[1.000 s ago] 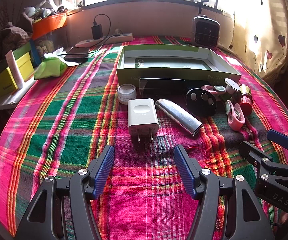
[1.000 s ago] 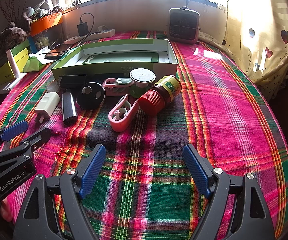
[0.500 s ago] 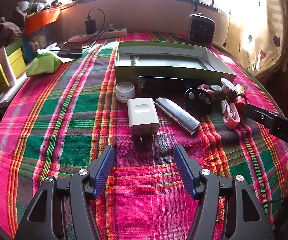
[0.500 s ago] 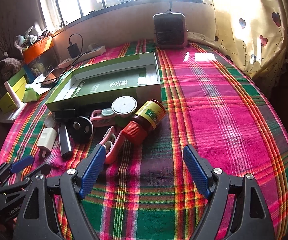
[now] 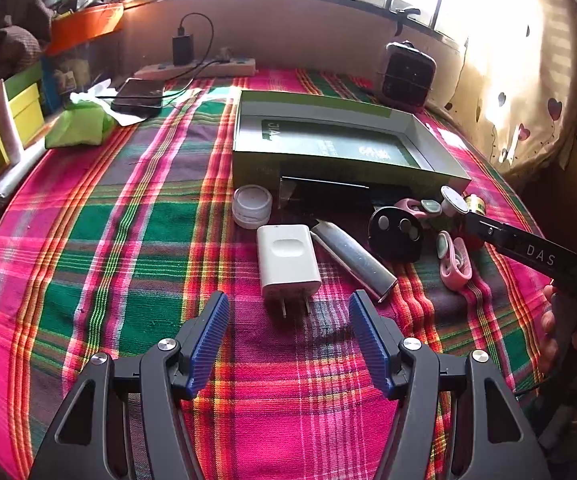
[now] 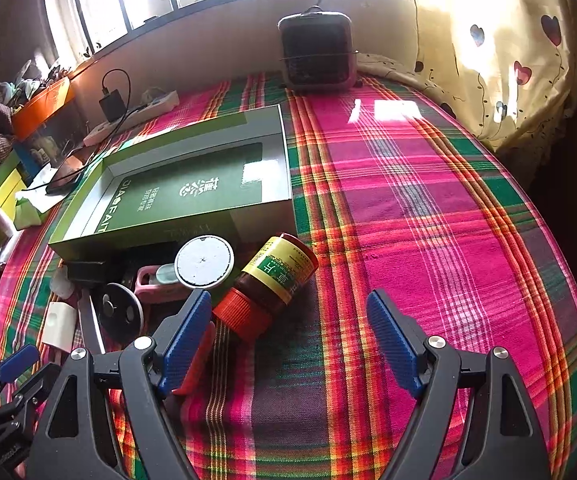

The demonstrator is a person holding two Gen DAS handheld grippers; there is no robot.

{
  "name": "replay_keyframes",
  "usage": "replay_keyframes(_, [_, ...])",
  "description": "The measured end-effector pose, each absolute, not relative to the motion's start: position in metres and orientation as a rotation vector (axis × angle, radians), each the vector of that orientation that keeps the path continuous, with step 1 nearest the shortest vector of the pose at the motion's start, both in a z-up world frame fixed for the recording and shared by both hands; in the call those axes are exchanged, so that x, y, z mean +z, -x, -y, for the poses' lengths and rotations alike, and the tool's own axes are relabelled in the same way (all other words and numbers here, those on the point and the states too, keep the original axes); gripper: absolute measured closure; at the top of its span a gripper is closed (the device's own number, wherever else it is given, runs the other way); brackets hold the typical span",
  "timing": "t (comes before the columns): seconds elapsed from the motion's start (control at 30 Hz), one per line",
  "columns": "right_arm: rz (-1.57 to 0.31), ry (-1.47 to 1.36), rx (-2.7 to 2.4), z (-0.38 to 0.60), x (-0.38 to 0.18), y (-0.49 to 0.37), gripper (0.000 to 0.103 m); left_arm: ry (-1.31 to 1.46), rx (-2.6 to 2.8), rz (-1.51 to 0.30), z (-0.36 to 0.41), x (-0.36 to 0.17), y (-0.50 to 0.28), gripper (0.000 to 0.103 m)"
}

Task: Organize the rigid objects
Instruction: 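Reach the right gripper to the red-capped jar while the left gripper approaches the white charger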

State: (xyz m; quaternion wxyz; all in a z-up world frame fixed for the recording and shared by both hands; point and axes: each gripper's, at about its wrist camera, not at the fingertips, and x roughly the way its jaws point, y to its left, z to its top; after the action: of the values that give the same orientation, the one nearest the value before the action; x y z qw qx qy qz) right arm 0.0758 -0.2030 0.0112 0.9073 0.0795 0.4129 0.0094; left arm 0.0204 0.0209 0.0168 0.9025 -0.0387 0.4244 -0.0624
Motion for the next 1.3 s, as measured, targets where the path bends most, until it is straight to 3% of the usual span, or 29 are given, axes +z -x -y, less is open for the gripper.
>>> replay_keyframes(0.93, [-0.899,-0.019,0.131,0.210,0.002,-0.099,0.023,0.067,-0.065,-0.921,-0.025,0.008,-0.053,0.041])
replay_keyframes(1.3, [-0.891,-0.023,0.141,0.213,0.003,-0.103,0.043,0.054,-0.019,-0.907,-0.031,0.007,-0.056,0.042])
